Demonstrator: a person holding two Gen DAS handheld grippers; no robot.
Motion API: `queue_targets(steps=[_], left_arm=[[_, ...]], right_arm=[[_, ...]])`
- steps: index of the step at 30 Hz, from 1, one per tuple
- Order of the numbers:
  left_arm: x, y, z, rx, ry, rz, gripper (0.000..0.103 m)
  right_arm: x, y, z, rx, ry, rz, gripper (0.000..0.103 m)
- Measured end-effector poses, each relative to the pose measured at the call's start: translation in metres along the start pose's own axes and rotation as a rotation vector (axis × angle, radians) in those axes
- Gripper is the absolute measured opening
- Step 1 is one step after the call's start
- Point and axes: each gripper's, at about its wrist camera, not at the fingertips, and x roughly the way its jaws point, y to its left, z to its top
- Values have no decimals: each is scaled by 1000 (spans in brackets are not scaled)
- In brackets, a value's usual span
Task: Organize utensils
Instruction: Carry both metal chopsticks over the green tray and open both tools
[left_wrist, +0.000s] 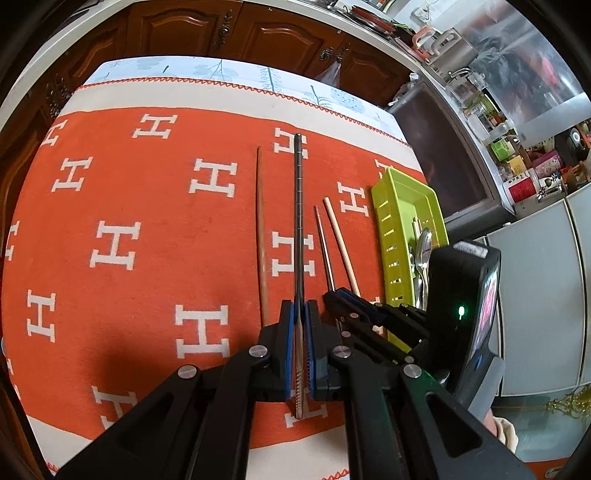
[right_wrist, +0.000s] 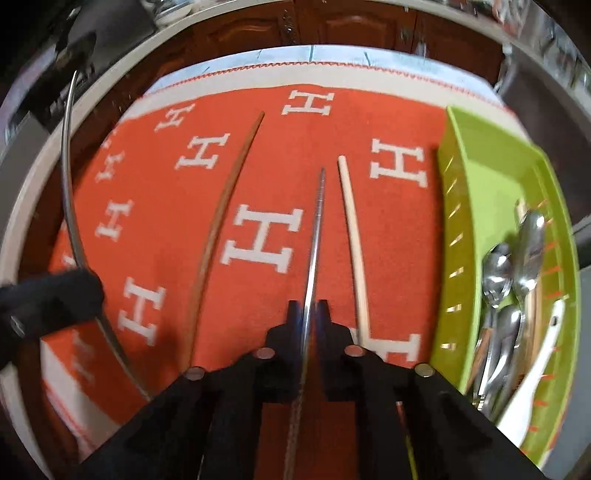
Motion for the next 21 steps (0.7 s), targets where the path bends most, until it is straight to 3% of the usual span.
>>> queue_targets(steps=[2, 6, 14, 18, 21], left_arm=[[0, -1, 0, 4, 3, -3, 3], [0, -10, -1, 22, 12, -17, 3], [-13, -44, -3, 92, 39, -117, 3], [-19, -74, -1, 158, 47, -162, 3], [-17, -99, 1, 199, 68, -196, 3]], right_arm=[[-3, -2, -4, 10, -11, 1, 6], [-21, -19, -14, 82, -30, 100, 5], [-101, -62, -30, 213, -145, 293, 5], [-141, -92, -43, 261, -217, 318, 5], [-168, -116, -54, 292, -266, 290, 5]])
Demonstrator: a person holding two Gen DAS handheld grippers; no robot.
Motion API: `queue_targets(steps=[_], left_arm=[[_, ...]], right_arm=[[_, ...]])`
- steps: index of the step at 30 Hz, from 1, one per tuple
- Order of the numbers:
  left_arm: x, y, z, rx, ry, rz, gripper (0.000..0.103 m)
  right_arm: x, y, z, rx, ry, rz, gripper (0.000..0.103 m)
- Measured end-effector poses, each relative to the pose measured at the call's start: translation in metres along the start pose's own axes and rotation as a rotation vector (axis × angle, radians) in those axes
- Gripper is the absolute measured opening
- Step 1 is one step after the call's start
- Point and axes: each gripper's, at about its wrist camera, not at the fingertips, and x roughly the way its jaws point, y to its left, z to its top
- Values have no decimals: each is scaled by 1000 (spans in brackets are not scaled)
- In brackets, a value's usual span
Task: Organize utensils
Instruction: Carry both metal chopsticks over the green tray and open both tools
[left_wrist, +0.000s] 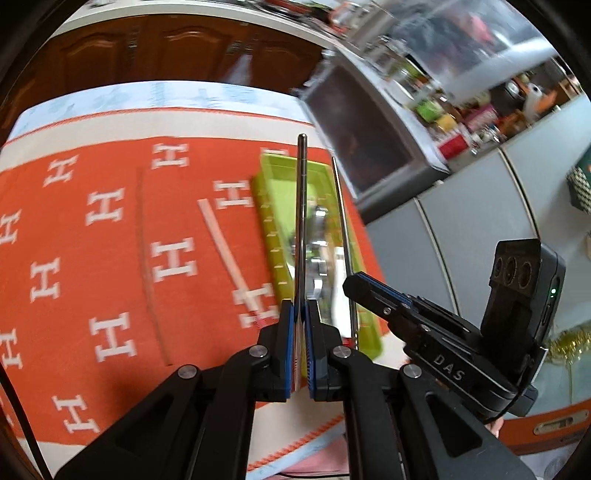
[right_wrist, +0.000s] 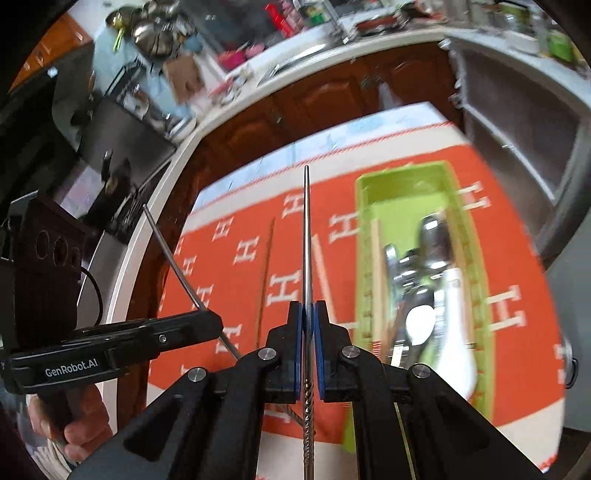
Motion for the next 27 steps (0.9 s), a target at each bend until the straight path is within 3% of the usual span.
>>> queue_targets(steps=[3, 7, 17, 22, 27], left_arm=[[14, -23, 9, 44, 23, -4, 3], [41, -41, 18, 83, 50, 14, 3], [104, -38, 34, 106, 99, 141, 4], [105, -31, 33, 107, 84, 194, 16], [93, -22, 31, 100, 59, 214, 19]], right_arm=[[-27, -22, -1, 16, -32, -52, 5], [-33, -48, 2, 37, -47, -131, 5], [27, -77, 9, 66, 12, -196, 6], [58, -93, 16, 111, 61, -205, 7], [66, -92, 19, 104, 62, -189, 7]])
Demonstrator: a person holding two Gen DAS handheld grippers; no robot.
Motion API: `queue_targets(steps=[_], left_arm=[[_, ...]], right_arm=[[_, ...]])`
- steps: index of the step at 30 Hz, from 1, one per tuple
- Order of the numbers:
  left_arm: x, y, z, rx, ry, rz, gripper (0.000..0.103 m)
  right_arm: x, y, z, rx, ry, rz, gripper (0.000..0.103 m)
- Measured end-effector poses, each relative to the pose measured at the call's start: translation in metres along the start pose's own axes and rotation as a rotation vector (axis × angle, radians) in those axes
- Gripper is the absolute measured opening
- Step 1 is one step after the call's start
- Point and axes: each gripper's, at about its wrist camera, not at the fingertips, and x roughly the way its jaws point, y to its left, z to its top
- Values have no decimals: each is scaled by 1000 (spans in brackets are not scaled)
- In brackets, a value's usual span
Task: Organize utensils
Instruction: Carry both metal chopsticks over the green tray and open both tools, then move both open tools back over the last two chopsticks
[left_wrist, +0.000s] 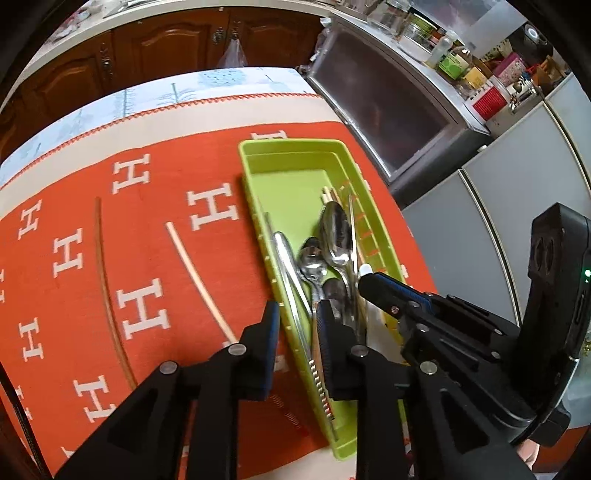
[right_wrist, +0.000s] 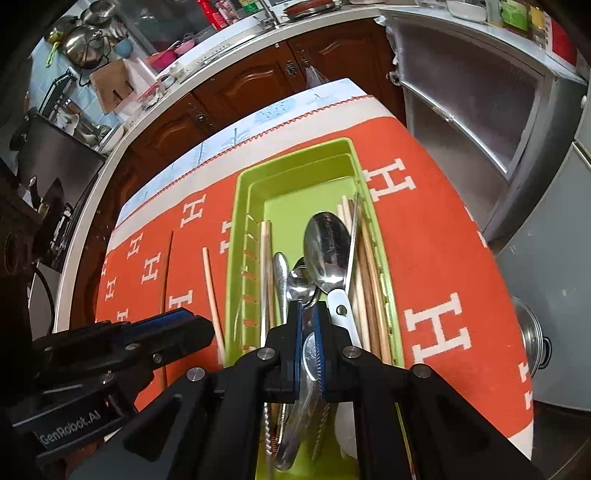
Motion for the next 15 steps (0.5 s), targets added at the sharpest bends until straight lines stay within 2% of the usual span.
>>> queue_targets(steps=[11, 15], left_arm=[[-38, 52, -12, -67, -70, 81, 23], [-59, 67, -18, -84, -132, 114, 42]], right_arm=[[-27, 42, -10, -73, -17, 68, 7], [-37, 64, -14, -109, -22, 99, 8]])
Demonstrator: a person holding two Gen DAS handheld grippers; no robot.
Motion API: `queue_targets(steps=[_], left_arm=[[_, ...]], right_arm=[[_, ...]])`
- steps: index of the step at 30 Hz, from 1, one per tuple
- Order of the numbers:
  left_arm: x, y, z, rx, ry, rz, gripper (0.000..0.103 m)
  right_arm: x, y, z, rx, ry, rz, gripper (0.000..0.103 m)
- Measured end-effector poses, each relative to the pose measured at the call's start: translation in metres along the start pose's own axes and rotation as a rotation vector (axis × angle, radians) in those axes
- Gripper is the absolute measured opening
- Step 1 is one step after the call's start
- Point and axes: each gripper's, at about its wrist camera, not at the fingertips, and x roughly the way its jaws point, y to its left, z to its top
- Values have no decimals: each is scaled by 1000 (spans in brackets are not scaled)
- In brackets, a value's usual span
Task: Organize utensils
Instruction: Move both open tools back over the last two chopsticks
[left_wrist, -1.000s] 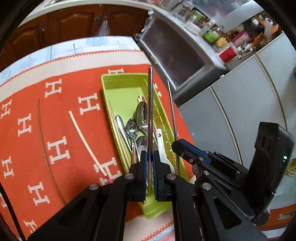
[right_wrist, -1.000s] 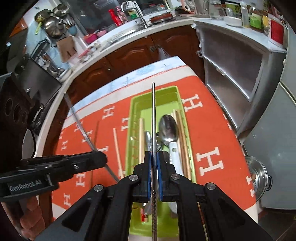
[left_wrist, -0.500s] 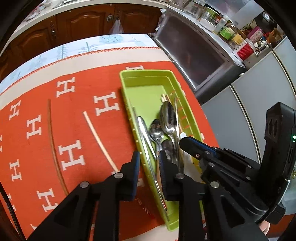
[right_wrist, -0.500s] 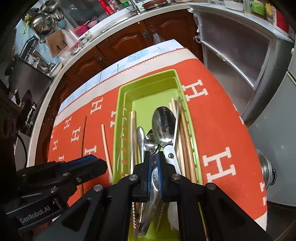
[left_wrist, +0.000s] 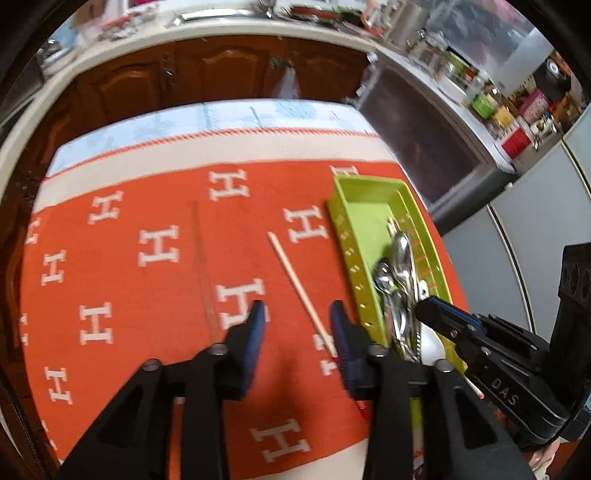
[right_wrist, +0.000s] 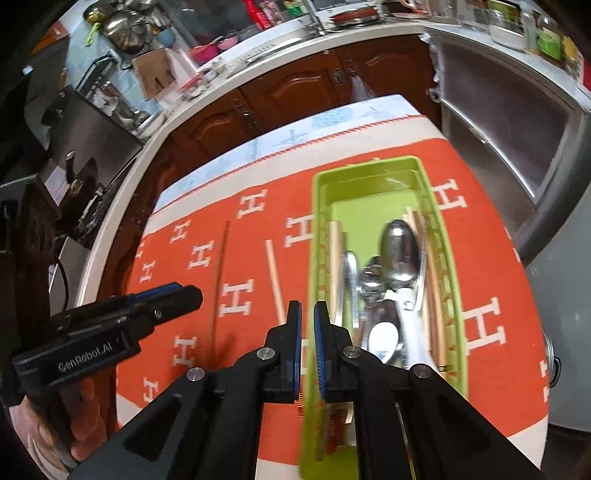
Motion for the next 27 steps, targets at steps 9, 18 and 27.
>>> queue_targets(steps=[9, 18, 27], left_arm=[[-6, 36, -11, -49, -60, 87, 52], [36, 55, -39, -88, -21, 94, 52], [71, 55, -44, -86, -3, 152, 48]], right_arm=[[4, 42, -7, -71, 20, 31, 12], [39, 47, -12, -93, 73, 18, 13], [64, 46, -18, -98, 112, 1, 13]])
